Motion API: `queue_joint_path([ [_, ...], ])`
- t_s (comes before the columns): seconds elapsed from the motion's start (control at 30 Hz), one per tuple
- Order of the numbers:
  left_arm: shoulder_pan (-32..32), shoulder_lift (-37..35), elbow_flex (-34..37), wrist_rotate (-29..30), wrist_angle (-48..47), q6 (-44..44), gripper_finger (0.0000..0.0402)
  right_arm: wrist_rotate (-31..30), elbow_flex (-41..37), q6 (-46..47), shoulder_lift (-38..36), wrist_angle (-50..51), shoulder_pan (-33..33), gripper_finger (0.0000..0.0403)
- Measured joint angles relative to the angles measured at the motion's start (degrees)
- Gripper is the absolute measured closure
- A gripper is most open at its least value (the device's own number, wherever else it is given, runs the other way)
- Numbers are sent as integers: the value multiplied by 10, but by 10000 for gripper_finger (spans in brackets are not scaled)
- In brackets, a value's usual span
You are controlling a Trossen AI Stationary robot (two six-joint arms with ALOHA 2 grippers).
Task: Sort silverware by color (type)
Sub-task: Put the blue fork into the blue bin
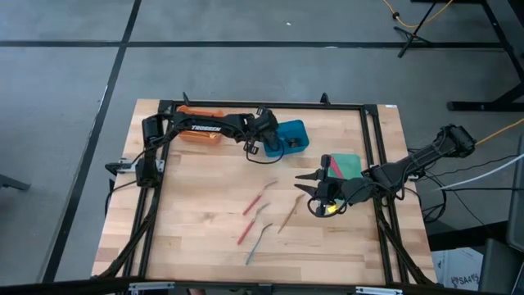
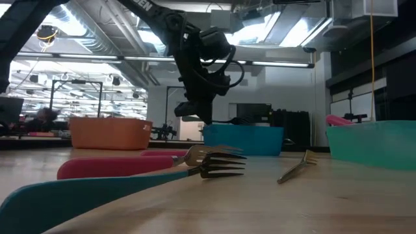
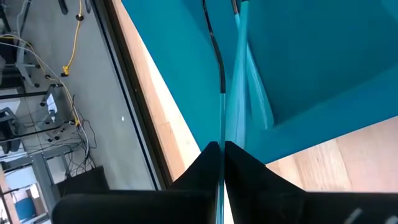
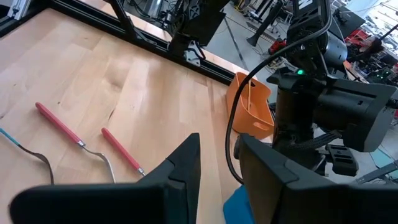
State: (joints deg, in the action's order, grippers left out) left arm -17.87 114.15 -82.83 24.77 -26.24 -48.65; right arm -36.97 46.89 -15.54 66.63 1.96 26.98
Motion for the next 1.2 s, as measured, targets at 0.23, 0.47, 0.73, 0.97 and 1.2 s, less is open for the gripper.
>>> queue_joint_path([
  [0.23,0,0,0,-15,0,1,386,0,0,0,0,0,0,301],
  [0.47,0,0,0,-19,0,1,385,0,0,0,0,0,0,301],
  [0.73,0,0,0,-19,0,2,385,1,0,0,0,0,0,301],
  [0.97,0,0,0,-19,0,3,381,1,0,0,0,0,0,301],
  [1.2,1,0,0,-19,0,5,333,1,0,0,0,0,0,301],
])
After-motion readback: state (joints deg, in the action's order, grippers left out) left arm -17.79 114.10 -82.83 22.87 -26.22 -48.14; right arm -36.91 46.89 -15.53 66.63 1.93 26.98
